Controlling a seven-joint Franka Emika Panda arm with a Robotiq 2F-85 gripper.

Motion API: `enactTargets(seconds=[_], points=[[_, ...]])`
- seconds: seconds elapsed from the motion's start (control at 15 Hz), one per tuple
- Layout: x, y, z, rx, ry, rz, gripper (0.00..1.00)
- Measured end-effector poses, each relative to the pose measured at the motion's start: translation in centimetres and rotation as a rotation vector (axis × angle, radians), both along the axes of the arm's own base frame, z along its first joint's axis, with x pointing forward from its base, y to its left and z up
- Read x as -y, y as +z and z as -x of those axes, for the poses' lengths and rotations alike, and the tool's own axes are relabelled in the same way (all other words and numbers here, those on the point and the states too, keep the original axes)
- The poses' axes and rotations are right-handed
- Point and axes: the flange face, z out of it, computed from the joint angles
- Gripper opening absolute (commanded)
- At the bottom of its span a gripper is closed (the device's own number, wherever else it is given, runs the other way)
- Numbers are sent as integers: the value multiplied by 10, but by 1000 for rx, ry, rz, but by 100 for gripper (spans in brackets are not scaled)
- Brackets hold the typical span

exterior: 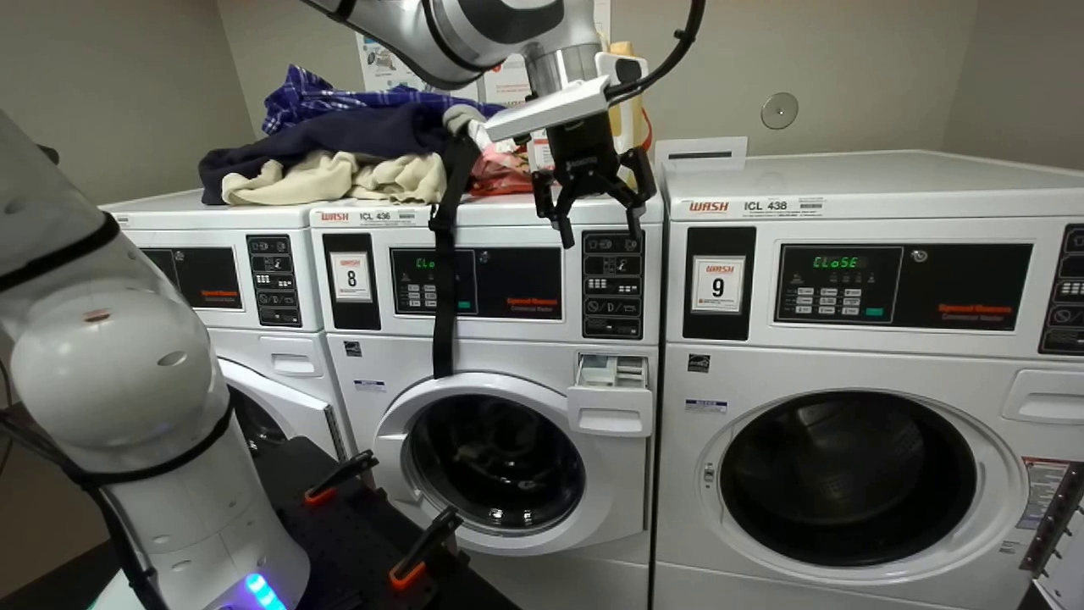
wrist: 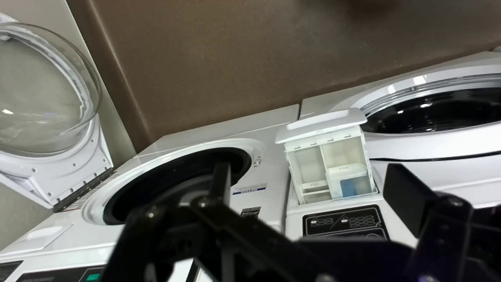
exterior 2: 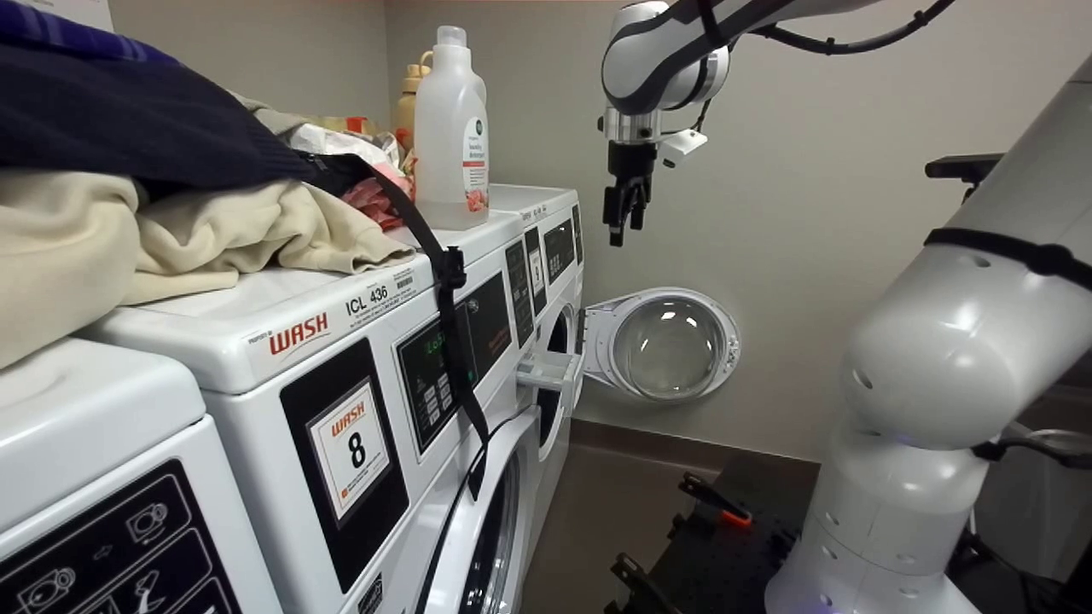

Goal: Tip the bottle over the soap chamber

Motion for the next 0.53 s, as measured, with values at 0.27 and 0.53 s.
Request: enactTargets(seconds=[0.27,0.53], points=[[38,19,-7,41,68,22,100],[64,34,-34,91,216,16,100]])
